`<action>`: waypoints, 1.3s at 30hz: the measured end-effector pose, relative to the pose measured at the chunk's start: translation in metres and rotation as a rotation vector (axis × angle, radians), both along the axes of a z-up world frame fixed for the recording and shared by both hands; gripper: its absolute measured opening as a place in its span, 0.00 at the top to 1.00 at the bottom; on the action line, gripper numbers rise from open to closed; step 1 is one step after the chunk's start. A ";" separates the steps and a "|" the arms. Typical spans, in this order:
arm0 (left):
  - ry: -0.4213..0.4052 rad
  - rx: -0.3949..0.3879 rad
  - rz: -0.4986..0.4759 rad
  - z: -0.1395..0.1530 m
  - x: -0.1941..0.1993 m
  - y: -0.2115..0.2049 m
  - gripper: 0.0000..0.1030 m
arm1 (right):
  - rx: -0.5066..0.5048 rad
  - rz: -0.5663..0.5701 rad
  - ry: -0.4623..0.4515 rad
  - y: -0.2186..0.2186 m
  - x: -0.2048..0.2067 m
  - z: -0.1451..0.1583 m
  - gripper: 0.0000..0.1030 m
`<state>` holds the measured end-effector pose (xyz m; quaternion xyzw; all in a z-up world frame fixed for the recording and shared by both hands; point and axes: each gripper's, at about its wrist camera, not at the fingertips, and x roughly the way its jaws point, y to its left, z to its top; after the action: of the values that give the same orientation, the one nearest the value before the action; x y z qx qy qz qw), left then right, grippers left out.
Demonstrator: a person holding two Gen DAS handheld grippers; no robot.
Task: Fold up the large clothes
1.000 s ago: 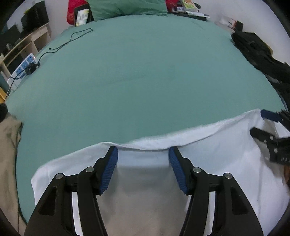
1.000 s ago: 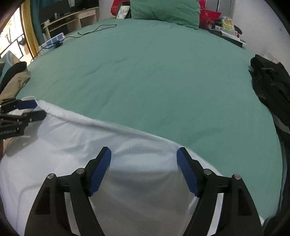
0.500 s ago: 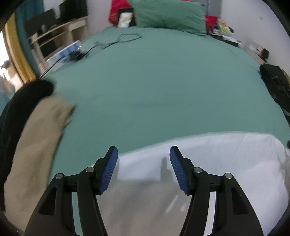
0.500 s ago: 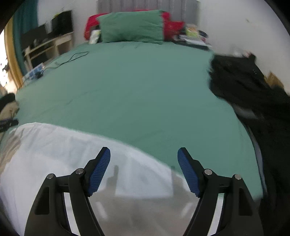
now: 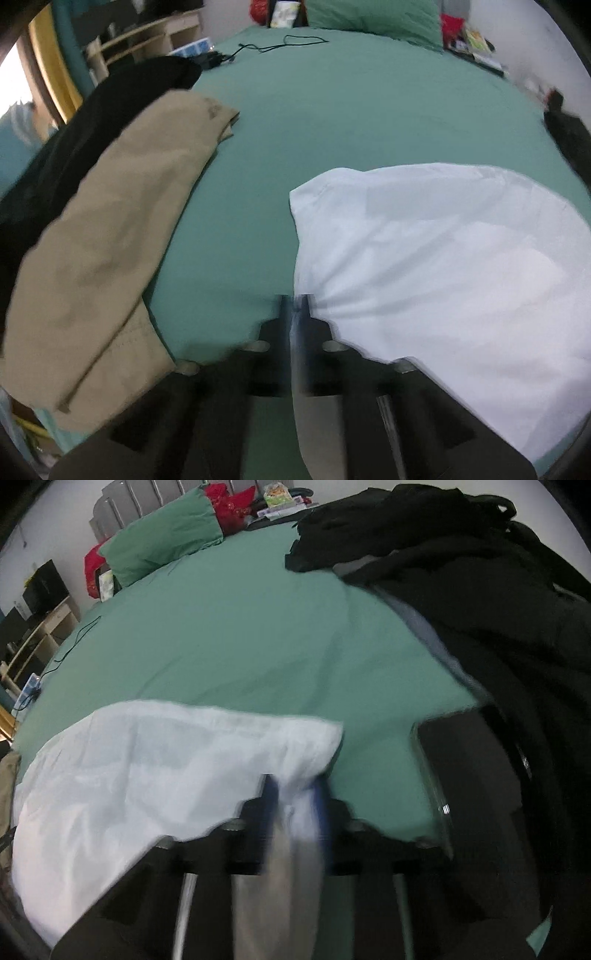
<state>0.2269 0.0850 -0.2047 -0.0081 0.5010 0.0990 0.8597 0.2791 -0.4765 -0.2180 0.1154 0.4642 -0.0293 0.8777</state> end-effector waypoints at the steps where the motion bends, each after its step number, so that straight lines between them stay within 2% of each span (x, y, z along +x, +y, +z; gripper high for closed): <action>1: 0.001 0.007 0.002 0.000 0.000 -0.001 0.99 | 0.021 -0.010 -0.012 -0.003 0.004 0.002 0.95; 4: 0.004 0.016 0.027 0.003 0.006 0.002 0.99 | 0.013 -0.036 -0.022 -0.009 0.014 0.006 0.95; 7: 0.015 -0.027 0.048 0.008 0.007 0.004 0.99 | -0.019 -0.052 -0.036 -0.006 0.016 0.016 0.95; 11: -0.017 -0.076 0.094 0.024 -0.004 0.010 0.98 | -0.042 -0.053 -0.073 -0.010 -0.010 0.034 0.92; 13: -0.035 -0.120 0.099 0.032 -0.016 0.005 0.85 | -0.010 -0.031 -0.096 -0.008 -0.023 0.038 0.90; 15: -0.064 -0.150 0.098 0.040 -0.032 0.005 0.51 | 0.027 -0.003 -0.117 -0.003 -0.040 0.042 0.80; 16: -0.080 -0.166 0.095 0.043 -0.038 0.006 0.48 | 0.037 0.003 -0.126 0.000 -0.046 0.043 0.65; 17: -0.096 -0.185 0.086 0.047 -0.047 0.005 0.48 | 0.046 0.004 -0.138 0.001 -0.057 0.044 0.47; 19: -0.112 -0.217 0.069 0.052 -0.056 0.009 0.48 | 0.062 0.000 -0.149 0.004 -0.077 0.043 0.37; 24: -0.105 -0.301 0.016 0.046 -0.089 0.002 0.48 | 0.100 -0.020 -0.129 0.010 -0.119 0.034 0.37; 27: -0.096 -0.310 -0.026 0.043 -0.097 -0.016 0.48 | 0.098 -0.025 -0.097 0.016 -0.139 0.023 0.37; 30: -0.093 -0.326 -0.044 0.042 -0.099 -0.026 0.48 | 0.116 -0.019 -0.082 0.020 -0.154 0.019 0.31; 32: -0.094 -0.340 -0.052 0.041 -0.101 -0.032 0.48 | 0.118 -0.019 -0.083 0.020 -0.158 0.019 0.24; 34: -0.096 -0.341 -0.075 0.042 -0.103 -0.043 0.48 | 0.130 -0.043 -0.075 0.014 -0.158 0.016 0.20; 39: -0.074 -0.336 -0.143 0.040 -0.107 -0.065 0.48 | 0.237 -0.074 -0.063 0.005 -0.157 0.004 0.17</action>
<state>0.1203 0.0197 -0.1643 -0.1195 0.4778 -0.0476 0.8690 0.1224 -0.4719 -0.2143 0.2363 0.4319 -0.0030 0.8704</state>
